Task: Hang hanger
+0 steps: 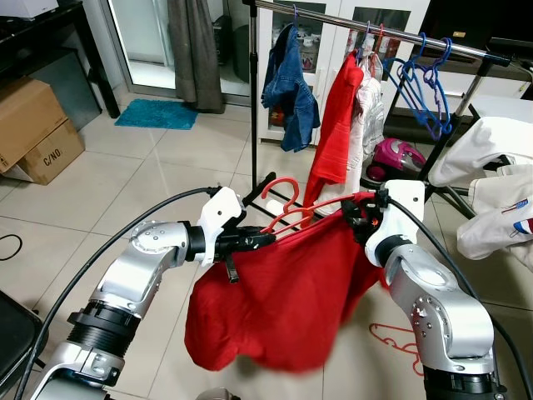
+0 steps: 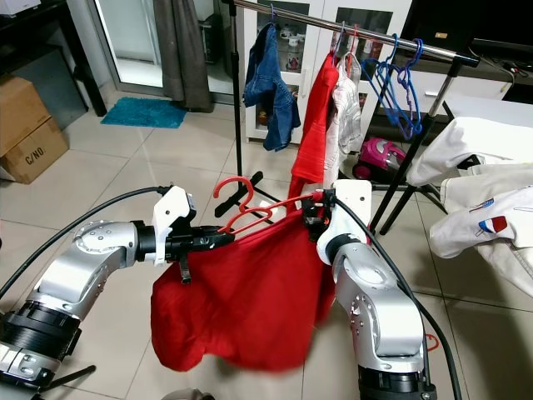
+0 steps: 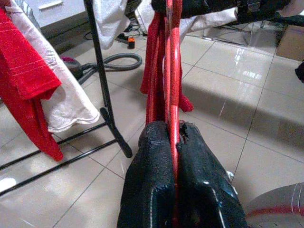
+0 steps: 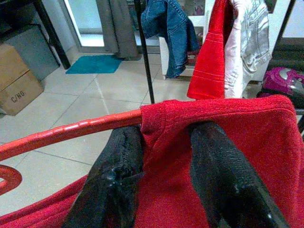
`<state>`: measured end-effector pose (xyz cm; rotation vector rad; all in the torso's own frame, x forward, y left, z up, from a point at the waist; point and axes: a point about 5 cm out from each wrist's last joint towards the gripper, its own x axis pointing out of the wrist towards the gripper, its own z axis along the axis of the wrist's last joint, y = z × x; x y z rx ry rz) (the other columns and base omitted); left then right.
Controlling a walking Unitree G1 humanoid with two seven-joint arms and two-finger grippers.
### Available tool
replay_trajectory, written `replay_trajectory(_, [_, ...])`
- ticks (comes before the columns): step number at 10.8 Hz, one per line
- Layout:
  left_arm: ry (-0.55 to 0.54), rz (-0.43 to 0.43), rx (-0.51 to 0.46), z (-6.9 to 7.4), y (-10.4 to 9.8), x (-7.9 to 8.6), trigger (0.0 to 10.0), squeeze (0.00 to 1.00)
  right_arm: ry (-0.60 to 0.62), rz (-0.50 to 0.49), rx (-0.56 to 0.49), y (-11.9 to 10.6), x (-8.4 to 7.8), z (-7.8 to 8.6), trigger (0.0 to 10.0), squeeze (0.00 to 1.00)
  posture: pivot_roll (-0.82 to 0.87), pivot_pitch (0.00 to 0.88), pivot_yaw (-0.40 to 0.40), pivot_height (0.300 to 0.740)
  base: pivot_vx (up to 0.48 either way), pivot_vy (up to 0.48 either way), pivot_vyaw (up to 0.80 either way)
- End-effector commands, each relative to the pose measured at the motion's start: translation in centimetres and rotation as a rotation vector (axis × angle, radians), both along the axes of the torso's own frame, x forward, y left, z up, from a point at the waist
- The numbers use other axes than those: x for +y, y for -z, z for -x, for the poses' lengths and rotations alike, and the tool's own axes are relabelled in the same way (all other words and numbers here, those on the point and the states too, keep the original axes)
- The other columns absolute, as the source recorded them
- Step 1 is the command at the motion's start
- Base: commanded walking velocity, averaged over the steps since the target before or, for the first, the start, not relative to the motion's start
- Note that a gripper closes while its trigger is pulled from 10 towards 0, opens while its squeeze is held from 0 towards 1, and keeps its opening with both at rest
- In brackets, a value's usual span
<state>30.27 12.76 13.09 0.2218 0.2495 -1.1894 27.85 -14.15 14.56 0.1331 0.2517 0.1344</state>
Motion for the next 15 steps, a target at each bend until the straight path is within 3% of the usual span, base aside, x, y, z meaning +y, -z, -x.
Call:
replay_trajectory(1, [-0.001,0.023,-0.018,0.0,-0.8,0.2,0.0,0.0,0.028,0.005,-0.014,-0.2,-0.4,-0.3,0.0,0.0,0.09,0.0,0.013,0.74,0.0,0.0,0.0])
replay_trajectory(6, [-0.042,0.004,-0.024,-0.5,-0.8,1.0,0.0,0.0,-0.003,0.03,-0.011,-0.2,-0.2,-0.2,0.0,0.0,0.09,0.0,0.013,0.74,0.0,0.0,0.0])
replay_trajectory(9, [-0.111,-0.041,-0.041,-1.5,-0.8,1.5,0.0,0.0,-0.186,0.083,-0.039,-0.5,1.3,0.7,0.0,0.0,0.09,0.0,0.019,0.74,0.0,0.0,0.0])
replay_trajectory(12, [-0.072,-0.062,-0.036,-1.4,-0.6,1.2,0.0,0.0,-0.233,0.104,-0.072,-1.0,2.0,0.8,0.0,0.0,0.09,0.0,0.023,0.74,0.0,0.0,0.0])
replay_trajectory(15, [-0.013,-0.078,-0.023,-0.7,-0.3,0.9,0.0,0.0,-0.208,0.132,-0.065,-0.8,1.4,0.6,0.0,0.0,0.09,0.0,0.023,0.74,0.0,0.0,0.0])
